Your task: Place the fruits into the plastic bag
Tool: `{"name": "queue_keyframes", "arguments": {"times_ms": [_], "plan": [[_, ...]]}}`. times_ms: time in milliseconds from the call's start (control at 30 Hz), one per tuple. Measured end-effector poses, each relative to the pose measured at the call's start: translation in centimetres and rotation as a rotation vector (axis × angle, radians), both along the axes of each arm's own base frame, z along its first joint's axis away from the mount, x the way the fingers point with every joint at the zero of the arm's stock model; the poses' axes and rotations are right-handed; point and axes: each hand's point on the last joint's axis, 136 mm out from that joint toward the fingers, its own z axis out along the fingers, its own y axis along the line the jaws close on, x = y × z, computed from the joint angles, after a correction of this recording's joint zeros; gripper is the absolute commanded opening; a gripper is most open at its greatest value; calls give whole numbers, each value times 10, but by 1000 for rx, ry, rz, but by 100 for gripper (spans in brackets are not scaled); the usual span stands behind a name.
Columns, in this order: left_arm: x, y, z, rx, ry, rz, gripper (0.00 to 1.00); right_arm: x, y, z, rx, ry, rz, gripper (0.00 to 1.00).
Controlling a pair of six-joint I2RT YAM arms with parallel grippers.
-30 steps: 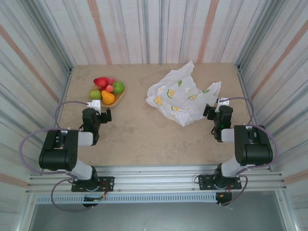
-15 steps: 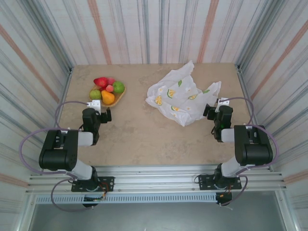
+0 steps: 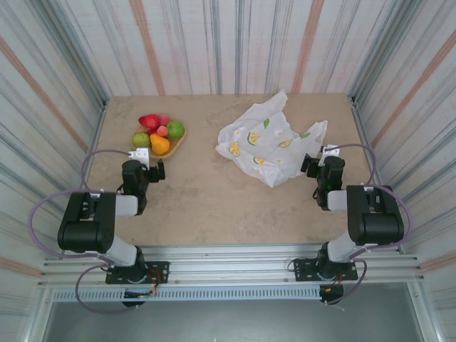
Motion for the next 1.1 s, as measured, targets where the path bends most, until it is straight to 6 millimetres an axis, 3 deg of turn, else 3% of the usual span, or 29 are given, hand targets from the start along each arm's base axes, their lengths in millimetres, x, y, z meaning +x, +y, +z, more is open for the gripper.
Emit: {"name": "queue_keyframes", "arguments": {"times_ms": [167, 267, 433, 500, 567, 667, 833, 967, 1100], "plan": [[-1, 4, 3, 5, 31, 26, 99, -2, 0, -1, 1, 14, 0, 99], [0, 14, 32, -5, 13, 91, 99, -4, -4, 9, 2, 43, -25, 99], [-8, 43, 106, -190, -75, 282, 99, -4, -22, 84, 90, -64, -156, 99], [-12, 45, 123, -296, -80, 298, 99, -6, -24, 111, 157, -100, -184, 100], [-14, 32, 130, -394, -60, 256, 99, -4, -19, 123, 227, -105, -181, 99], [-18, -8, 122, -504, 31, 142, 99, 5, -10, 110, 327, -21, -175, 95], [-39, -79, 106, -551, 203, -30, 99, 22, -11, 50, 450, 183, -240, 79], [-52, -105, 101, -560, 266, -88, 99, 29, -14, 5, 502, 318, -293, 78], [-60, -113, 97, -575, 306, -101, 99, 41, -5, -27, 546, 406, -280, 59]]}}
